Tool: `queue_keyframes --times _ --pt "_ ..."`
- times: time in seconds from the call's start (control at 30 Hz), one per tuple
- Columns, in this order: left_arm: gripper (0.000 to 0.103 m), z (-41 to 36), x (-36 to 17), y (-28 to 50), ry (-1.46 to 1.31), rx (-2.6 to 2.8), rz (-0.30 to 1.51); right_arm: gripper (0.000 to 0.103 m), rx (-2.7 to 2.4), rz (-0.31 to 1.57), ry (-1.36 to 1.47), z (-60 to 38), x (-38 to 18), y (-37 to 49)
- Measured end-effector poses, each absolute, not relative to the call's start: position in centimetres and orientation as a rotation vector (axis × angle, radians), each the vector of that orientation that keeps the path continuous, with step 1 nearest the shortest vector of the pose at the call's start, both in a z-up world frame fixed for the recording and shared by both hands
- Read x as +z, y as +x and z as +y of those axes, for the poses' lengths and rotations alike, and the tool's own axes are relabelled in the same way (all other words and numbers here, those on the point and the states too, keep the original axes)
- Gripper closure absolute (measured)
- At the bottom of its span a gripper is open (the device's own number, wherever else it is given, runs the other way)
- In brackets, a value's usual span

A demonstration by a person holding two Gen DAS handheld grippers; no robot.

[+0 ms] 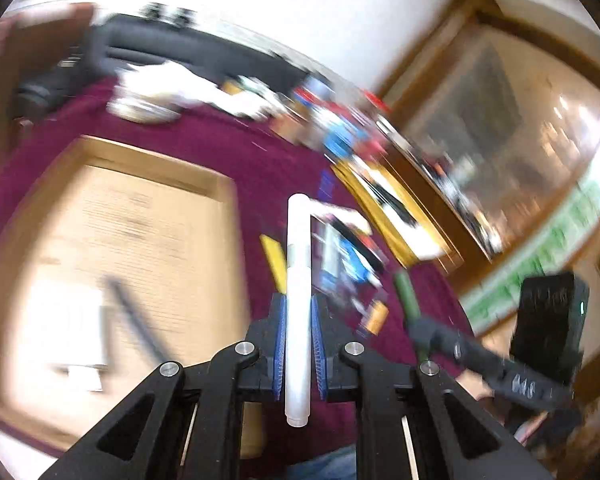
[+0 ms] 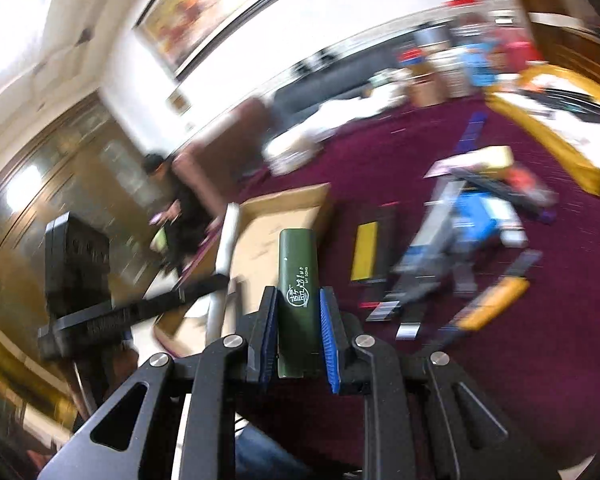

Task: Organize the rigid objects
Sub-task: 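Carry both items into the cardboard tray and open both tools, then move both open tools back over the pile of pens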

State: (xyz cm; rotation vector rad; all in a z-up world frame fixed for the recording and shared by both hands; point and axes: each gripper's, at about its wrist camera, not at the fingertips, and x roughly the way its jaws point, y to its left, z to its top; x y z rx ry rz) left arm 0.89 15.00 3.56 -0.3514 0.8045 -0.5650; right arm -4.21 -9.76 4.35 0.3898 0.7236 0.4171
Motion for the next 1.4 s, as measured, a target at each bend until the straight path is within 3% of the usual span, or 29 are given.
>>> queue_keyframes --times 0.17,0.4,0.53,0.93,1.0,1.03,1.07,1.1,1.4 --pt "0.092 21.8 2.3 3.7 -0.412 -0.335 0.822 0.083 0.528 0.792 0.284 -1.4 4.0 -0.5" --pt "0.092 25.6 -0.4 8.6 -0.374 -0.188 0.939 0.083 0.512 0.921 0.188 6.1 -0.2 5.5" --pt "0.092 25.1 -1.3 11.0 -0.325 -0.174 1.005 0.083 0.439 0.970 0.113 8.7 -2.9 6.9" --pt "0.089 22.7 -3.4 14.4 -0.158 -0.107 1.168 0.080 0.398 0.959 0.078 8.7 -2.9 6.7" --pt "0.078 22.2 -3.4 14.1 -0.138 -0.132 1.166 0.074 0.422 0.940 0.080 8.4 -2.6 6.2" --pt "0.058 22.1 -3.3 13.9 -0.146 -0.146 1.162 0.058 0.432 0.926 0.072 8.5 -2.5 5.8" --pt "0.043 21.9 -3.1 13.5 -0.145 -0.167 1.140 0.048 0.434 0.914 0.067 8.4 -2.3 5.5" --pt "0.039 21.7 -2.8 13.1 -0.138 -0.184 1.120 0.038 0.440 0.895 0.068 8.3 -2.0 5.1" --pt "0.037 19.4 0.4 6.1 -0.225 -0.275 0.919 0.034 0.565 0.764 0.247 1.2 0.8 0.3"
